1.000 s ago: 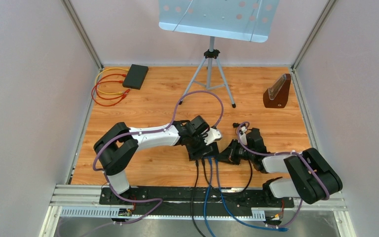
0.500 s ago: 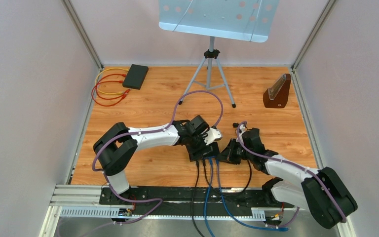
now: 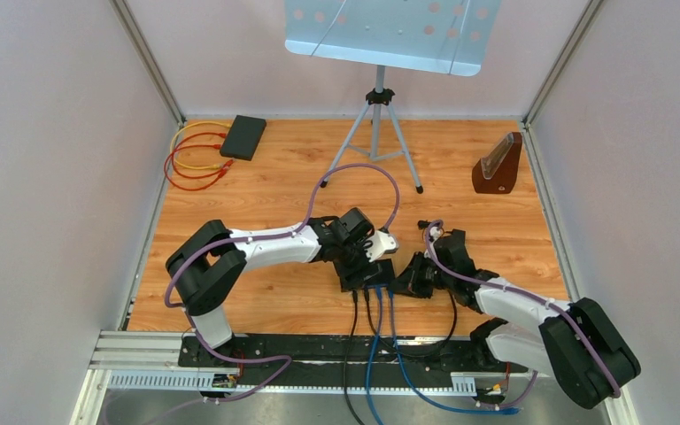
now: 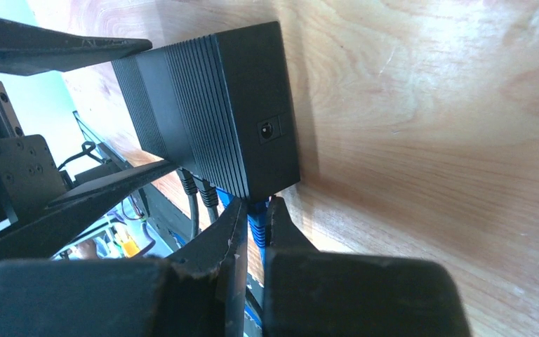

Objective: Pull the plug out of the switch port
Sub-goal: Pull the connector from the switch port, then place the connector at the center of the board.

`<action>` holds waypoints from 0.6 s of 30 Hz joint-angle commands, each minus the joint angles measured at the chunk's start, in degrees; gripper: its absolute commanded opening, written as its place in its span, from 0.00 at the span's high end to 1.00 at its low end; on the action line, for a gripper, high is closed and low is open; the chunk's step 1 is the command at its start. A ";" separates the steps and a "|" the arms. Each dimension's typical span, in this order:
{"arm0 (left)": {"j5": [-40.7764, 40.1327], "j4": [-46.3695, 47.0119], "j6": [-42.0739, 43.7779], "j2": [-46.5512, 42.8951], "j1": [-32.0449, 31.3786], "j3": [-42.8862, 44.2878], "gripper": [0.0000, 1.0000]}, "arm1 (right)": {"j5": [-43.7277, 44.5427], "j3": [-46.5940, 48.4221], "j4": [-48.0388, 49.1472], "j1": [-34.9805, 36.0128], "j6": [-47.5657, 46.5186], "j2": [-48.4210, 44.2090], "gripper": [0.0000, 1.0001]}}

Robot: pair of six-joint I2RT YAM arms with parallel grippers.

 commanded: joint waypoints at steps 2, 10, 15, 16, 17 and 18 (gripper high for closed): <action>0.31 3.89 -3.40 0.18 1.31 -2.48 0.39 | -13.22 -3.74 7.80 1.33 0.11 -5.35 1.00; 1.37 3.49 -3.26 1.04 2.16 -2.30 0.39 | -3.85 -0.06 -6.85 1.35 -2.64 -3.88 1.00; 1.17 2.75 -3.49 0.76 2.16 -1.90 0.19 | -5.97 -1.74 -1.92 1.33 -0.50 -8.18 1.00; 1.46 2.83 -3.91 0.37 2.16 -2.10 0.06 | -6.13 -1.79 -0.93 1.32 0.05 -10.96 1.00; 1.62 3.20 -4.24 -0.51 2.16 -2.18 0.03 | -5.74 -1.37 -0.93 1.33 0.19 -13.96 1.00; 1.77 3.54 -5.37 -1.23 2.16 -2.55 0.01 | -5.69 -0.61 -1.08 1.33 -0.11 -16.96 1.00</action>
